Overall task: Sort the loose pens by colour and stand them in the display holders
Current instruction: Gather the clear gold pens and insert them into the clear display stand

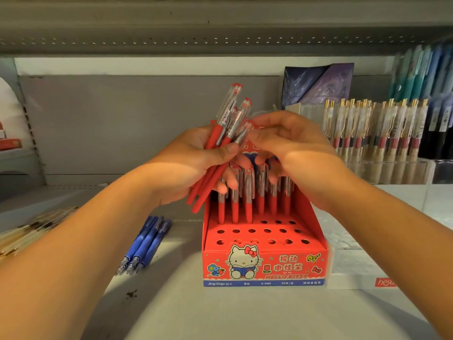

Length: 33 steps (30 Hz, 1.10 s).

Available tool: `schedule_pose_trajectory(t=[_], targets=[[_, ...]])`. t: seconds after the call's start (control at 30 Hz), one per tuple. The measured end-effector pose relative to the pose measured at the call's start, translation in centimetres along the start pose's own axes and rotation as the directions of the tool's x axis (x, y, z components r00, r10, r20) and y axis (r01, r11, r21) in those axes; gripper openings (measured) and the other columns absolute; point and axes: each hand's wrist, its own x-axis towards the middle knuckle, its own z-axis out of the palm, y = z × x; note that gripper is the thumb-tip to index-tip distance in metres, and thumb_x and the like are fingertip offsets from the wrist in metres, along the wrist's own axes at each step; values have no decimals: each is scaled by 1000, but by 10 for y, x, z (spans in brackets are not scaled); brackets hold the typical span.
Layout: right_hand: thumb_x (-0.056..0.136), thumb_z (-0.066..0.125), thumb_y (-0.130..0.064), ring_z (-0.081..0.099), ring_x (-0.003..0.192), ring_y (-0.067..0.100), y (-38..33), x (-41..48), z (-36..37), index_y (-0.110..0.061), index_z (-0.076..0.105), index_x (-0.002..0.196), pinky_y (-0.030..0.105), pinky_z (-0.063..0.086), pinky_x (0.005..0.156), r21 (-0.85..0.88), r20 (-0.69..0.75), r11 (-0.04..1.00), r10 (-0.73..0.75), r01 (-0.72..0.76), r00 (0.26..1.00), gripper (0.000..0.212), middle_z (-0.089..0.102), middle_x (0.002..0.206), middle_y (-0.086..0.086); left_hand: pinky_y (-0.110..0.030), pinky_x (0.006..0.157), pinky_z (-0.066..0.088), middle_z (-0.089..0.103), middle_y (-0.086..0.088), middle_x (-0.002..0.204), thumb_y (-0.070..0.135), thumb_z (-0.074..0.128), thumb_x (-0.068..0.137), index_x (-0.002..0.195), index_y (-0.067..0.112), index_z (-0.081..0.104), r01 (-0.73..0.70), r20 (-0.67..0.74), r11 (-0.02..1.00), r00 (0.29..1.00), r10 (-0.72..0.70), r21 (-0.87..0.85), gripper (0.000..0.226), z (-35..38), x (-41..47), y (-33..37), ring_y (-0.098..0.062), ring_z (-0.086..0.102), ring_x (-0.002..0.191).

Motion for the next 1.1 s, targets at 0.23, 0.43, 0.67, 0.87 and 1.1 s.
schedule_pose_trajectory(t=[0.23,0.43,0.67,0.87,1.1], targets=[[90,69,-15,64,60,4,2,-1,-1,-19,66,99,21,45,47,82,46,995,46,-50,998,11,70,70,-7,-28,51,57,73,-11,87,18,59,90,108,11,59,23,41,1000,999,-23,9,20,4,-3,0,-21,68,58],[90,67,-10,69,77,13,4,1,-4,-13,68,98,24,55,68,148,62,988,43,-52,997,9,73,84,5,-31,50,59,74,-13,86,30,60,83,106,10,60,49,36,998,998,-48,-47,30,4,-3,1,-22,69,57],[89,65,3,71,65,16,-7,9,-10,-8,58,100,28,60,63,377,-121,926,60,-10,991,17,71,74,5,-27,43,53,74,-6,78,27,53,95,97,17,64,43,-61,998,997,-40,39,14,-1,-2,1,-19,67,52],[87,69,0,73,69,16,-9,16,-26,-16,64,87,34,62,60,70,-213,997,-22,38,977,16,70,71,-2,-23,39,44,72,-5,78,24,47,102,103,12,61,-2,-116,993,993,16,117,18,-4,0,2,-15,55,42],[85,72,-3,72,77,26,3,18,-21,-26,65,84,44,62,61,-298,-106,954,-64,30,992,24,67,83,-2,-15,38,24,61,-4,68,21,50,101,98,10,60,33,-89,999,996,-31,11,15,-4,1,0,-8,31,38]])
